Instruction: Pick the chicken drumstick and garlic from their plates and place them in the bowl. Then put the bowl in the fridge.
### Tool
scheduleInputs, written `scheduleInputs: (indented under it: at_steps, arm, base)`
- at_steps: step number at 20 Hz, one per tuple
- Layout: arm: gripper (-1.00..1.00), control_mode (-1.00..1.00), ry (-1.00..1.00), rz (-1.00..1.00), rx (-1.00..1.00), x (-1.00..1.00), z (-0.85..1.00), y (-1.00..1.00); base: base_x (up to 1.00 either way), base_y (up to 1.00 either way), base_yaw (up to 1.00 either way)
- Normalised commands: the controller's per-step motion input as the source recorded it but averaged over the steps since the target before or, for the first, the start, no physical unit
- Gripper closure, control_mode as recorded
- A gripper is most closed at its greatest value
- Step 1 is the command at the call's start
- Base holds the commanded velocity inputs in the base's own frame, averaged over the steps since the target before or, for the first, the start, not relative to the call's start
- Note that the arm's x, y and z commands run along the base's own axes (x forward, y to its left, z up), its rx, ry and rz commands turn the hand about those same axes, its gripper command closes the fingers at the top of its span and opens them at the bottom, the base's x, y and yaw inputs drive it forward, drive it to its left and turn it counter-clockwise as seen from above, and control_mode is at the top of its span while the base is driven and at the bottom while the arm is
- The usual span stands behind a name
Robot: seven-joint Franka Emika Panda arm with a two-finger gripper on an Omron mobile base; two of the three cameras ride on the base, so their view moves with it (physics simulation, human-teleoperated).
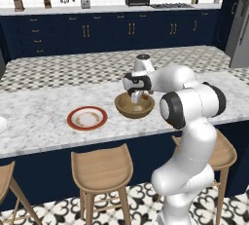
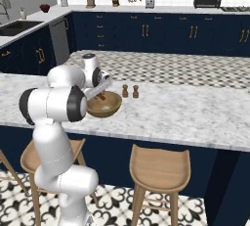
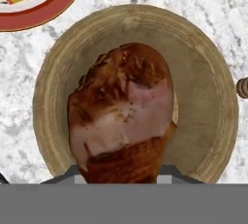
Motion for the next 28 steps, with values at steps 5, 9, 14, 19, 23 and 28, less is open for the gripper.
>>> scheduleInputs:
  at_steps: [5,9,14,19,23,28]
  arm:
    - [1.00,-1.00,-0.05,0.03,0.06,0.32,-0.41,-0.17]
    - [1.00,-1.00,0.00,0.01,0.06,0.01,-0.42,0.01]
    - [-1.00,-1.00,0.00,0.00,0.00,0.01,-0.10,0.07]
    - [-1.00,-1.00,0.00,0.00,-0.01,0.04,0.01,0.04]
    - [-1.00,-1.00,0.05,-0.01,-0.11,0.00,0.14,0.21]
    - [-1.00,-1.00,0.01,-0.15,-0.03,-0.01,0.33,0.45]
  base:
    - [0.00,0.00,0.00]
    - [0.00,0.00,0.00]
    - [0.00,0.00,0.00]
    - [0.00,0.00,0.00]
    - [0.00,0.00,0.00]
    - [0.00,0.00,0.00]
